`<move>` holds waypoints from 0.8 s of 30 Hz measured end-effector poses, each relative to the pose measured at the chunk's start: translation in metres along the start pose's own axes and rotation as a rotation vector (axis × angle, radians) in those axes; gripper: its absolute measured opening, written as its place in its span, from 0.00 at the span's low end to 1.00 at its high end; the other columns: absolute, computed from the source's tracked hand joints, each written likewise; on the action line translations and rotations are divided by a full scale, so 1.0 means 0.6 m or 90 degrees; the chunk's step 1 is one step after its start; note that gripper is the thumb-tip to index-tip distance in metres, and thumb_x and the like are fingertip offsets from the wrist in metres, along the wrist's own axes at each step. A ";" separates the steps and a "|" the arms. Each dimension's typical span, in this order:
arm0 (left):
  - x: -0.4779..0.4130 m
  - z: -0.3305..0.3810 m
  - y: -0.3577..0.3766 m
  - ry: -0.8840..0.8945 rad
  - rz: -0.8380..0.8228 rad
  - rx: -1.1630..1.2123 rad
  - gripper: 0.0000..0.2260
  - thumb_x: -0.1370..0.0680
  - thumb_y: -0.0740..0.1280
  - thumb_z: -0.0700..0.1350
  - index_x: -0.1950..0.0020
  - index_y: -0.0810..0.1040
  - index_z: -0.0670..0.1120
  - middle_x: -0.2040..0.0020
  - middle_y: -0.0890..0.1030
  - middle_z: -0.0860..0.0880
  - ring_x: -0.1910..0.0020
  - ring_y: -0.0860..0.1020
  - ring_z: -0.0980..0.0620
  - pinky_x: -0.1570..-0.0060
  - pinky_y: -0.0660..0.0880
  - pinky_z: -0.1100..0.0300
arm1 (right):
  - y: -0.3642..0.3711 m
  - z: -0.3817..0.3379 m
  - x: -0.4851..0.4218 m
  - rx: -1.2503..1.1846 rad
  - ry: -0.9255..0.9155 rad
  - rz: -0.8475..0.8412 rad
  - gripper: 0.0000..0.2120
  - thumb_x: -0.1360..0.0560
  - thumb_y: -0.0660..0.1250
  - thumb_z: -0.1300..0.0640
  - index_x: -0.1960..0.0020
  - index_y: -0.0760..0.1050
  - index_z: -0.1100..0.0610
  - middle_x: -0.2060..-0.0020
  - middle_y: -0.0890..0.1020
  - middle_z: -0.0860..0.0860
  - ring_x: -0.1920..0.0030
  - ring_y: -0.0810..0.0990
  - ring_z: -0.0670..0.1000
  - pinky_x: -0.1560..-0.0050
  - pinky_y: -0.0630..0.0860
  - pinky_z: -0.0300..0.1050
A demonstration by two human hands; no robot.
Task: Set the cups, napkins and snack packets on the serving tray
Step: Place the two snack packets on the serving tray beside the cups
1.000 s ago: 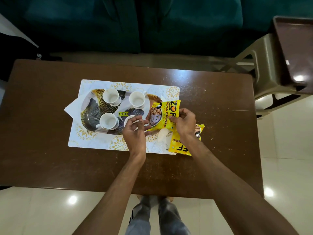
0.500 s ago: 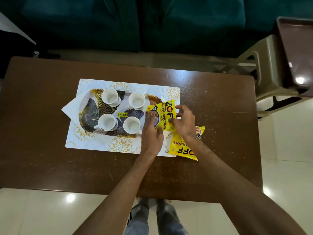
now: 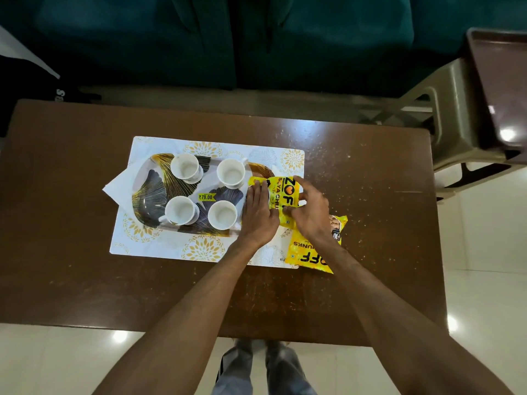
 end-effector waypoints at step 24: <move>0.095 0.016 -0.013 0.103 0.211 0.067 0.30 0.20 0.58 0.34 0.19 0.53 0.42 0.17 0.50 0.47 0.18 0.49 0.51 0.25 0.64 0.47 | -0.029 0.016 0.024 -0.055 0.028 0.017 0.31 0.31 0.78 0.64 0.31 0.74 0.53 0.50 0.84 0.51 0.59 0.84 0.46 0.53 0.83 0.54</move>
Point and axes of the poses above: each hand's wrist, its own x-axis away from the middle knuckle, its own y-axis out of the palm, z = x × y, the point moved 7 cm from there along -x, towards the middle knuckle
